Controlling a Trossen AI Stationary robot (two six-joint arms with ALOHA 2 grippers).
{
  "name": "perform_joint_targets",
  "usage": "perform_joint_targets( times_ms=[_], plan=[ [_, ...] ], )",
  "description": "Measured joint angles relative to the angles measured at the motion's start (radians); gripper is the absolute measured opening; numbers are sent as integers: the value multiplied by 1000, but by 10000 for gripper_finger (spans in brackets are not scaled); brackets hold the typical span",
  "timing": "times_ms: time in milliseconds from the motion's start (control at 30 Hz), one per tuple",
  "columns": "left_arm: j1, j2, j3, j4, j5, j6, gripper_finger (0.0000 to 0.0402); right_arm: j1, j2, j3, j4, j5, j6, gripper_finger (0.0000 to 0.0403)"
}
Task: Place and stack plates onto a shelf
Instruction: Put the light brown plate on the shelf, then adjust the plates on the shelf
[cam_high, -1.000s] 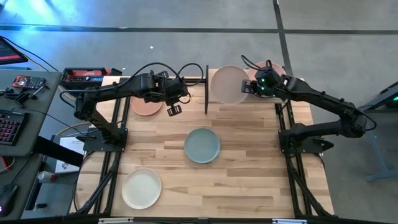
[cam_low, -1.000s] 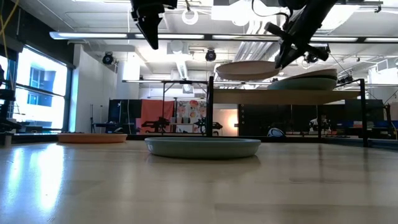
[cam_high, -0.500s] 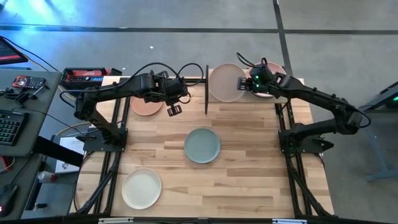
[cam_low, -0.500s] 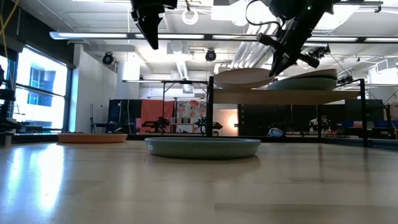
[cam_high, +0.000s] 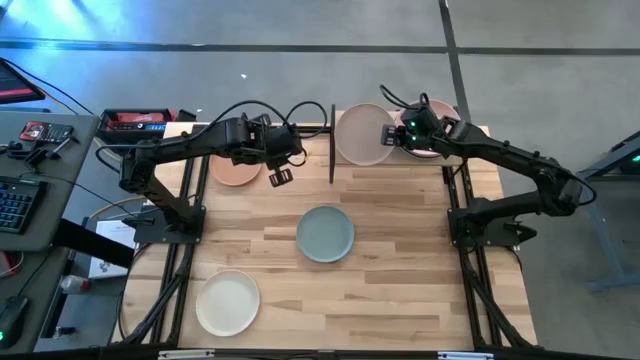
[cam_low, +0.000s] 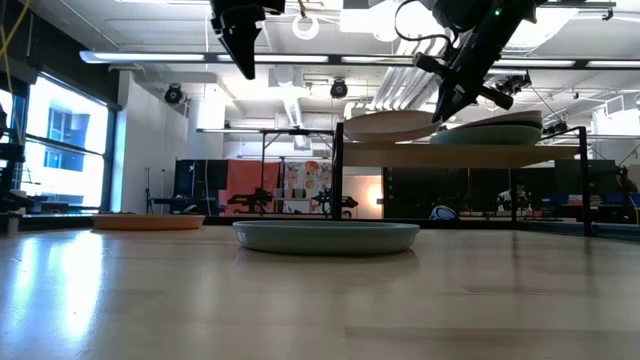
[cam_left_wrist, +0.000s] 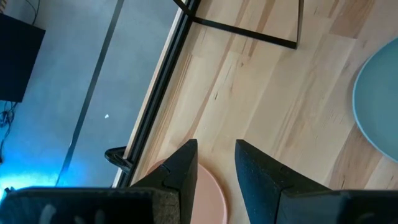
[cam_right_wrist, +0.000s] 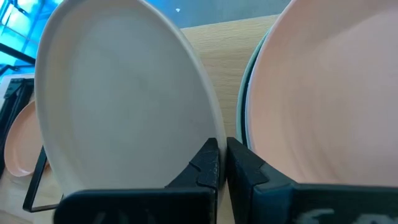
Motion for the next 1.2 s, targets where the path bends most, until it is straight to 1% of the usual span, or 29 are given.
perform_joint_targets(
  times_ms=[333,500,667,867,967,1133,1200],
  plan=[
    [0,0,0,1,0,-17,97,0,0,0,0,-6,-1,3],
    [0,0,0,1,0,-16,97,0,0,0,0,38,6,26],
    [0,0,0,1,0,-16,97,0,0,0,14,43,8,52],
    [0,0,0,1,0,-16,97,0,-1,0,58,43,-16,62],
    [0,0,0,1,0,-16,97,0,-9,0,72,1,-24,62],
    [0,0,0,1,0,-16,97,0,-13,0,64,-152,-29,62],
    [0,0,0,1,0,-16,97,2,-13,0,43,-171,-29,59]
  ],
)
